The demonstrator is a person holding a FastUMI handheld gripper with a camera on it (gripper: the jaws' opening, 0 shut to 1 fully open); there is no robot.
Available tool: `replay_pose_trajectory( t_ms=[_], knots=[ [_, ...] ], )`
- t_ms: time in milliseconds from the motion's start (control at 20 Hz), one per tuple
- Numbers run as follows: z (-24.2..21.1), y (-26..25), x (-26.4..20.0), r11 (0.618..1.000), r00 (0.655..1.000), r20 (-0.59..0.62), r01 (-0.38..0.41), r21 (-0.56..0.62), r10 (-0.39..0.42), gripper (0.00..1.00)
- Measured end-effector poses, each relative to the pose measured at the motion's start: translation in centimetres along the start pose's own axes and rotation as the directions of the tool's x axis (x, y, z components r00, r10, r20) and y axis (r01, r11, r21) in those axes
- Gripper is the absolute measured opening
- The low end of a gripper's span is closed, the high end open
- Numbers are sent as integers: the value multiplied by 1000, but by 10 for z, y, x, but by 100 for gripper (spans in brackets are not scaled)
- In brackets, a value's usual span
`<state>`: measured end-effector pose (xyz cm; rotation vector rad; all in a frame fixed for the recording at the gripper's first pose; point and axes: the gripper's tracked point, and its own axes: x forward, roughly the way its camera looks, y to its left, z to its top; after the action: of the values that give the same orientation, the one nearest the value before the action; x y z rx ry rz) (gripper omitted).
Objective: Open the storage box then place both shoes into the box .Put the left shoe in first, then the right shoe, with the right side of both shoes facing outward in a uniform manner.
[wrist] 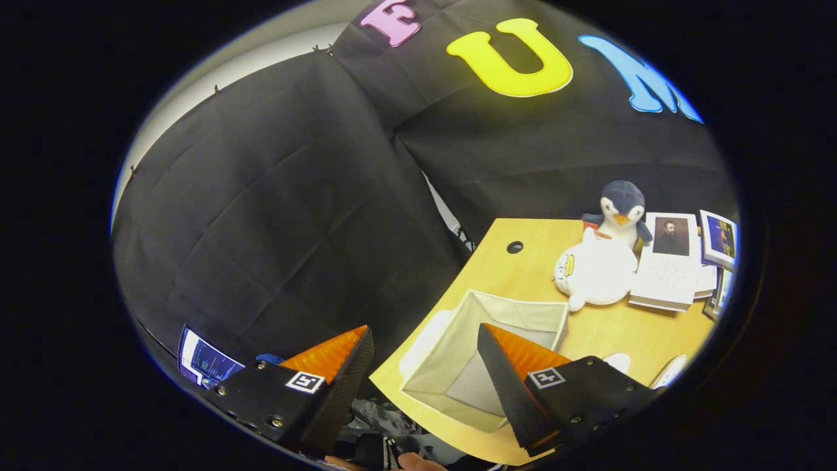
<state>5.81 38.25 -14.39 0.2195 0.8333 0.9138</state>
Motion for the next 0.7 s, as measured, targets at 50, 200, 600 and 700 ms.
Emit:
replay_pose_trajectory(
  t_ms=[50, 200, 600, 700],
  knots=[
    [-4, -10, -5, 1000, 1000, -3, 17, 6, -17, 97],
    [-19, -44, -19, 997, 997, -18, 73, 41, -72, 97],
    [-78, -130, -44, 971, 971, -114, 221, 93, -210, 97],
    [-92, -146, -48, 962, 961, -142, 252, 102, -237, 97]
  ],
)
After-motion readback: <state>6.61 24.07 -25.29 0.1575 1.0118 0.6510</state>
